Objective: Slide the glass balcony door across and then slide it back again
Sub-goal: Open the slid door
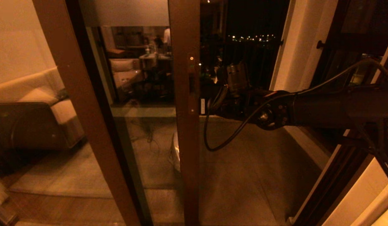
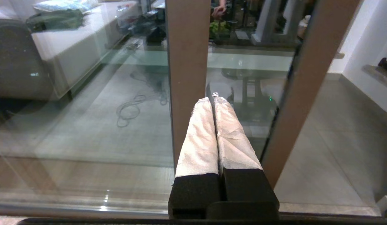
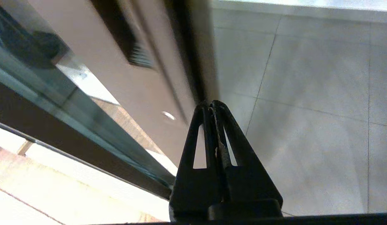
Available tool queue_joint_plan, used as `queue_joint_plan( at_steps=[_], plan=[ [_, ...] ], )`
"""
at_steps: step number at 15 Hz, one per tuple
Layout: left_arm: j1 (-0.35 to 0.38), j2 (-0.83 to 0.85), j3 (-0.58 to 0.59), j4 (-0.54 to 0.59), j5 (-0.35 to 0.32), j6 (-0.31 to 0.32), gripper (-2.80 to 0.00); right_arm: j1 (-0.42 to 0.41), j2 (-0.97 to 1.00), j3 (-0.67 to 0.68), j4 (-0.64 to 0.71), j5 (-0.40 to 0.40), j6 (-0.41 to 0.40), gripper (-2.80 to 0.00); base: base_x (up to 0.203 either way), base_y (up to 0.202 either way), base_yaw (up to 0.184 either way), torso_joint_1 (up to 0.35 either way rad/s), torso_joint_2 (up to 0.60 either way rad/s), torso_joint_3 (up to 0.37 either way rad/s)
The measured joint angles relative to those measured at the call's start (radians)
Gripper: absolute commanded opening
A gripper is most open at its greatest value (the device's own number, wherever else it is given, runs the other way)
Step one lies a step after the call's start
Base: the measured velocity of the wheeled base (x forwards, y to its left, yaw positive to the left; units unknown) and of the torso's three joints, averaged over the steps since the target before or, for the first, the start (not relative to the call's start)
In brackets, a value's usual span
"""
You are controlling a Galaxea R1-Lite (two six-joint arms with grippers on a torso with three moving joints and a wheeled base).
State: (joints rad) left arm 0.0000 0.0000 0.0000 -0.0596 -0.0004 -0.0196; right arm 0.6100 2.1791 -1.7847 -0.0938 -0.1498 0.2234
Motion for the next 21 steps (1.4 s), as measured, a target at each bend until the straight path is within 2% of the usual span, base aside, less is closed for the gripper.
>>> queue_joint_plan(
  at_steps=[3,5,9,12,14,17,19,21],
  plan=[
    [0.000,0.000,0.000,0.000,0.000,0.000,-2.80,-0.003,-0.008,0.040,0.000,-0.010,0.005,-2.80,0.000,0.000,0.000,0.000,0.00,0.000],
    [0.000,0.000,0.000,0.000,0.000,0.000,-2.80,-0.016,-0.051,0.123,-0.007,-0.014,0.011,-2.80,0.000,0.000,0.000,0.000,0.00,0.000],
    [0.000,0.000,0.000,0.000,0.000,0.000,-2.80,-0.058,-0.266,0.423,-0.071,-0.028,0.058,-2.80,0.000,0.000,0.000,0.000,0.00,0.000],
    [0.000,0.000,0.000,0.000,0.000,0.000,-2.80,-0.084,-0.535,0.665,-0.072,-0.096,0.047,-2.80,0.000,0.000,0.000,0.000,0.00,0.000],
    [0.000,0.000,0.000,0.000,0.000,0.000,-2.80,-0.089,-0.770,0.811,-0.018,-0.152,0.020,-2.80,0.000,0.000,0.000,0.000,0.00,0.000],
    [0.000,0.000,0.000,0.000,0.000,0.000,-2.80,-0.137,-1.163,0.953,0.154,-0.209,-0.039,-2.80,0.000,0.000,0.000,0.000,0.00,0.000],
    [0.000,0.000,0.000,0.000,0.000,0.000,-2.80,-0.224,-1.397,0.987,0.299,-0.232,-0.115,-2.80,0.000,0.000,0.000,0.000,0.00,0.000],
    [0.000,0.000,0.000,0.000,0.000,0.000,-2.80,-0.369,-1.578,1.000,0.419,-0.234,-0.219,-2.80,0.000,0.000,0.000,0.000,0.00,0.000]
  ],
)
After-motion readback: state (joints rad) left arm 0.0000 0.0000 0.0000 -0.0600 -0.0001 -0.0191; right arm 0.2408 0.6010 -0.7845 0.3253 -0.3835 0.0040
